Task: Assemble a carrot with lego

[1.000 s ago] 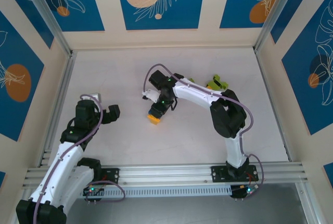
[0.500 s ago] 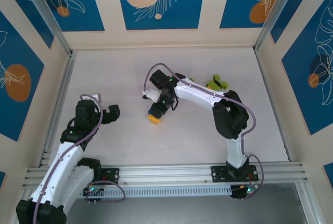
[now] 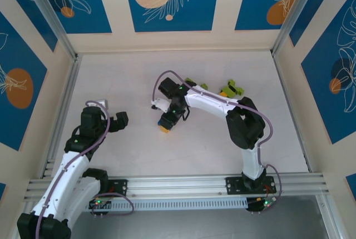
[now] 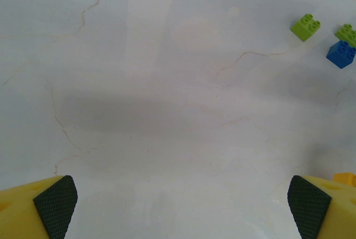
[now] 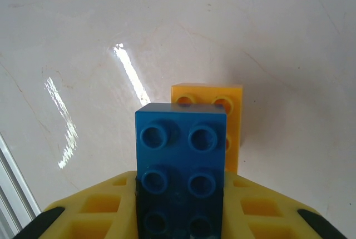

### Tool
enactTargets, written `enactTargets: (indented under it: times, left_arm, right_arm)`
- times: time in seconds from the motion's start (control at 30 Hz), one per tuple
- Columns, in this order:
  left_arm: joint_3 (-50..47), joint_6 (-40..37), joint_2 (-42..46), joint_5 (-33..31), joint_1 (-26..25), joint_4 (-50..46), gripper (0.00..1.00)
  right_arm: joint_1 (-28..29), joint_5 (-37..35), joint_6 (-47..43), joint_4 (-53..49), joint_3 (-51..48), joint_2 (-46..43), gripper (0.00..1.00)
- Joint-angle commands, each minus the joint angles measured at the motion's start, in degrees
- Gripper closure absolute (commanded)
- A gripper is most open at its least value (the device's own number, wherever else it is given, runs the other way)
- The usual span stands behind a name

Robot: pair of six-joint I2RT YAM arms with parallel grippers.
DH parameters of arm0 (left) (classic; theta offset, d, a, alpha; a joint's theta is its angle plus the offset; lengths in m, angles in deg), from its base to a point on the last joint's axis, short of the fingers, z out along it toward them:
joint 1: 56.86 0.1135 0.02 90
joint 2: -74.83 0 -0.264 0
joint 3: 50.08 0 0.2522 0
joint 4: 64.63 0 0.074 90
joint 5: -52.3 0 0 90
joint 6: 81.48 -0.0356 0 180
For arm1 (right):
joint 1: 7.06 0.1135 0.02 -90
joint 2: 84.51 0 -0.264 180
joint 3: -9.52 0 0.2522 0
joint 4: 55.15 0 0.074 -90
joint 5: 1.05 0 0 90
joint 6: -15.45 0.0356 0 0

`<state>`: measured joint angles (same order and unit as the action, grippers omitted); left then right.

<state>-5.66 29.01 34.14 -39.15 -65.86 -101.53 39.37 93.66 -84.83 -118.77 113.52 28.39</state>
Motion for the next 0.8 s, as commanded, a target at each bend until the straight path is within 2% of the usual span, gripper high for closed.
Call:
enactTargets:
  times: [0.0,0.33,0.77]
  left_arm:
    - [-0.42,-0.64,0.25,1.45,1.04,0.51,0.00]
    - [-0.43,-0.68,0.25,1.45,1.01,0.56,0.00]
    - [-0.33,-0.71,0.10,1.45,1.16,0.70,0.00]
  right_arm:
    - [0.46,0.41,0.79,-0.46,-0.48,0.37,0.72]
    - [1.20,-4.60,1.62,0.30,-0.41,1.16,0.73]
    - [1.70,-6.82,1.09,-0.40,-0.48,1.44,0.73]
